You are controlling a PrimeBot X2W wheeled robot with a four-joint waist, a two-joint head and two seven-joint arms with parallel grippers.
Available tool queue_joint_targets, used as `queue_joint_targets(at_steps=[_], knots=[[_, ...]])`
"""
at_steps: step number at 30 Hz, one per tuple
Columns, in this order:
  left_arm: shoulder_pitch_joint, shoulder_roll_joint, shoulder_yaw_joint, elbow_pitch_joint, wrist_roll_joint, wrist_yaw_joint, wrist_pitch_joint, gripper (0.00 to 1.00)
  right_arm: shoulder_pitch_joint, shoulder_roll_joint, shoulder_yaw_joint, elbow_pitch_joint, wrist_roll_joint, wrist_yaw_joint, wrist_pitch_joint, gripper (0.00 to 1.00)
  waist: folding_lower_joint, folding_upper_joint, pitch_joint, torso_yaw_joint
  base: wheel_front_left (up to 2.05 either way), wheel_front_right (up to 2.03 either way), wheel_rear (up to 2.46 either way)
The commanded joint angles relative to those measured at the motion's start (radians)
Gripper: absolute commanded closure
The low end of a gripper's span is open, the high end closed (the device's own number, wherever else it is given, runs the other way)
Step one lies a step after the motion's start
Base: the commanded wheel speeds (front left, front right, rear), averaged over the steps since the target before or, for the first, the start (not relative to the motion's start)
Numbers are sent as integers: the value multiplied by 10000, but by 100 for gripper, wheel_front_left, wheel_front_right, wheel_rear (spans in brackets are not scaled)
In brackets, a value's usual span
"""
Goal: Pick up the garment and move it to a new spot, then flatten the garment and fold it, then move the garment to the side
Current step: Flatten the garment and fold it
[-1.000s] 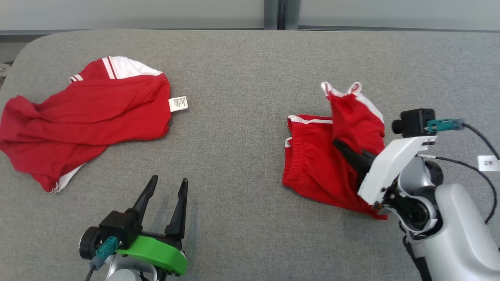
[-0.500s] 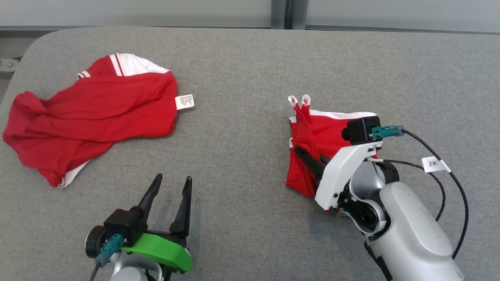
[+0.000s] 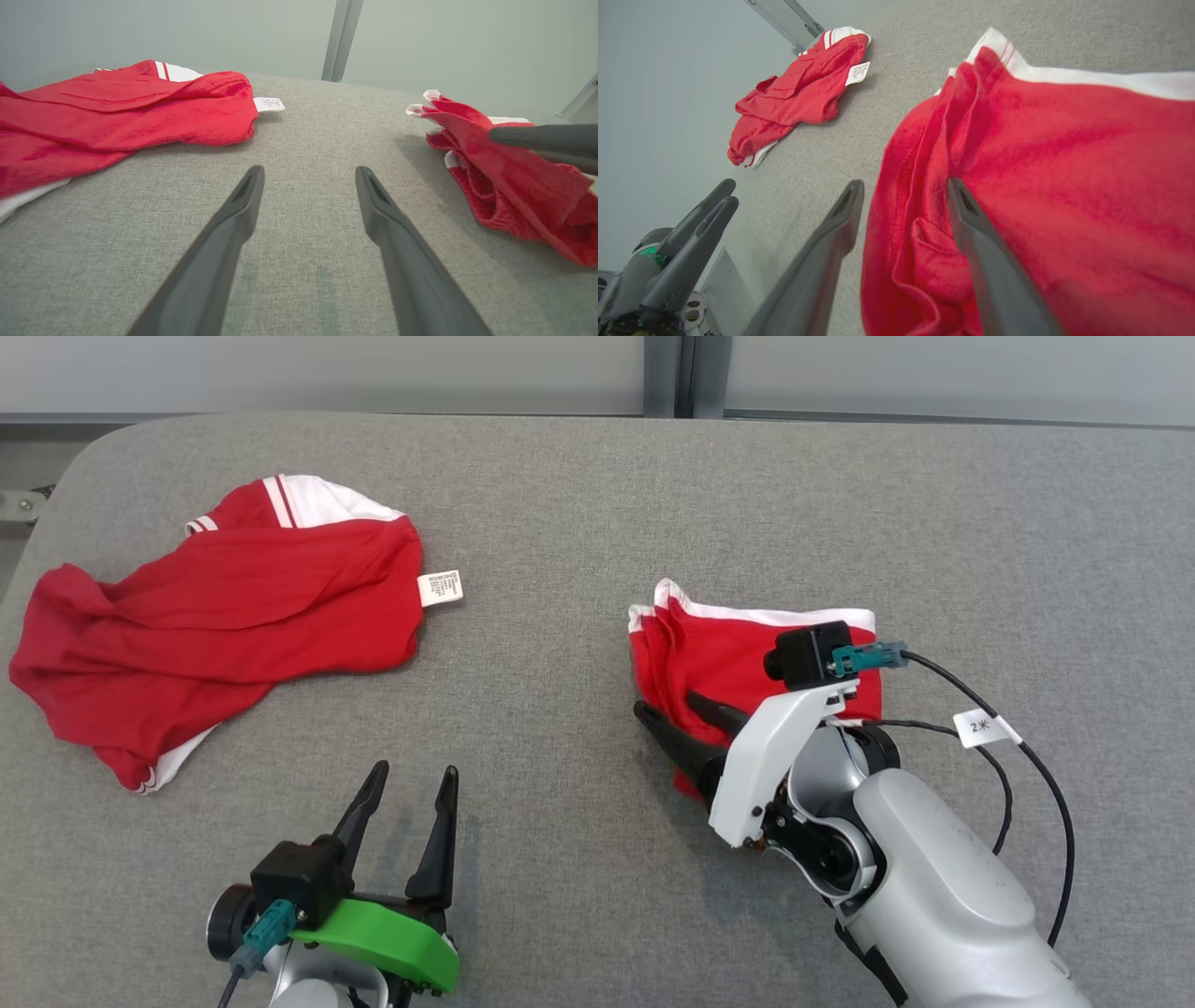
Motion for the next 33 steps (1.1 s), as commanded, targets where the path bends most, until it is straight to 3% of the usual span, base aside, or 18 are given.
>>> queue_joint_targets(at_steps=[1,13,18,23,33], knots=[[90,-28,65,32,103,-59,-26,0,-131,-28,61,56,84,4,-85,0,0,0,-33,10,0,0,0],[460,-63,431,10,194,-50,-28,0,-65,-27,470,-314,557,4,-700,0,0,0,-467,-145,0,0,0],[696,-22,603,-175,168,23,-27,0,360,-68,-168,-1148,-801,4,-1006,0,0,0,-709,-313,0,0,0],[858,-11,747,-267,151,72,-27,0,1304,-668,-1376,-2394,-2710,4,-1651,0,0,0,-923,-435,0,0,0],[1182,11,919,-299,207,48,-27,0,3063,-1638,-3082,-3556,-4324,4,-2617,0,0,0,-1436,-750,0,0,0]])
